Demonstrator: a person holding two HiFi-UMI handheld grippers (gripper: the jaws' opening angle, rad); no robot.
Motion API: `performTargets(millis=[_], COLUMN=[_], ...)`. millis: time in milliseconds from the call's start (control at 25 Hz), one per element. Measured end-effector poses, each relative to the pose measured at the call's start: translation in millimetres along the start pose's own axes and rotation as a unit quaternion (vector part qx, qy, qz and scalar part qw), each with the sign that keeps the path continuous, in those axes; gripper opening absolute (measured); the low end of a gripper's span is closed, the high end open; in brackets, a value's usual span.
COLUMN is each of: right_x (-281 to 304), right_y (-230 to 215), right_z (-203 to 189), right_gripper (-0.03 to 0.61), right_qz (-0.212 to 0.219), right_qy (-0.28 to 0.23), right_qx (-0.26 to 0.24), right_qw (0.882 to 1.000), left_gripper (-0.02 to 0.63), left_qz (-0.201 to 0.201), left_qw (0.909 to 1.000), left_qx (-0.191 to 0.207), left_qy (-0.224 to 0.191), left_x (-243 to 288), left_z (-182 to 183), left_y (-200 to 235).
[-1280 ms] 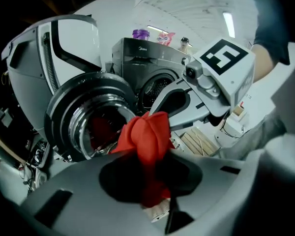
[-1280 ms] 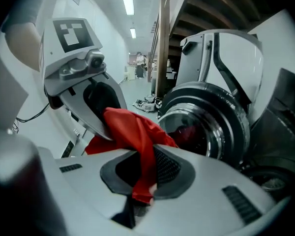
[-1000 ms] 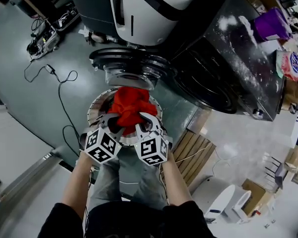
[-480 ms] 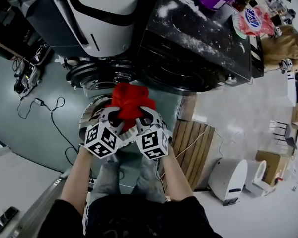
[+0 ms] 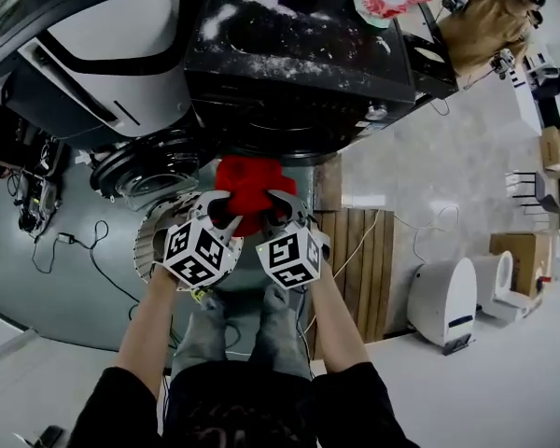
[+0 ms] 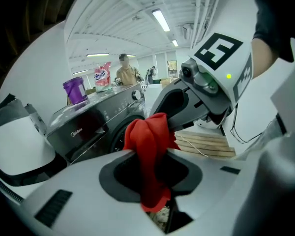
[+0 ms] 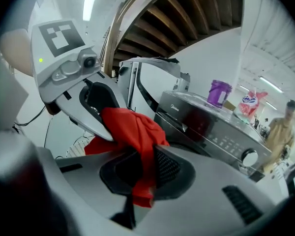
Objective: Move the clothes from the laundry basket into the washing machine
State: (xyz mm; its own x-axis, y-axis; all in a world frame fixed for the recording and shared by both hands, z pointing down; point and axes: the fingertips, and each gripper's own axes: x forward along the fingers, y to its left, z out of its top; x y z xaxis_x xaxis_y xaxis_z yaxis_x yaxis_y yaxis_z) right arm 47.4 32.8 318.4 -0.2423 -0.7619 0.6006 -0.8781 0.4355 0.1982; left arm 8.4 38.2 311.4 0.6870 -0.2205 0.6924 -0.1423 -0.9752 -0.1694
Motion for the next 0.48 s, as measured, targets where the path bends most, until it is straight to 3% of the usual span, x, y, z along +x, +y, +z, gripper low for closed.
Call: performTargets(millis=[200,480], right_x=[-13,-11], right_y=[-54,-108], right_z=[-33,-67], right_gripper=[0.041,0.041], right_qz=[0.014,0.053], right_qy=[0.005,0.002], right_qx=[-0.014,-0.014], right_qw=[1.000,0.998], left_gripper=[0.106,0.106], left_qz=[-0.005,0.003], left_qw=[0.9997,0.9992], left_qx=[0.021,0.003], left_qy=[0.013,0.039], left_x=[48,102], left_z=[44,80], left_y=[-10,-13])
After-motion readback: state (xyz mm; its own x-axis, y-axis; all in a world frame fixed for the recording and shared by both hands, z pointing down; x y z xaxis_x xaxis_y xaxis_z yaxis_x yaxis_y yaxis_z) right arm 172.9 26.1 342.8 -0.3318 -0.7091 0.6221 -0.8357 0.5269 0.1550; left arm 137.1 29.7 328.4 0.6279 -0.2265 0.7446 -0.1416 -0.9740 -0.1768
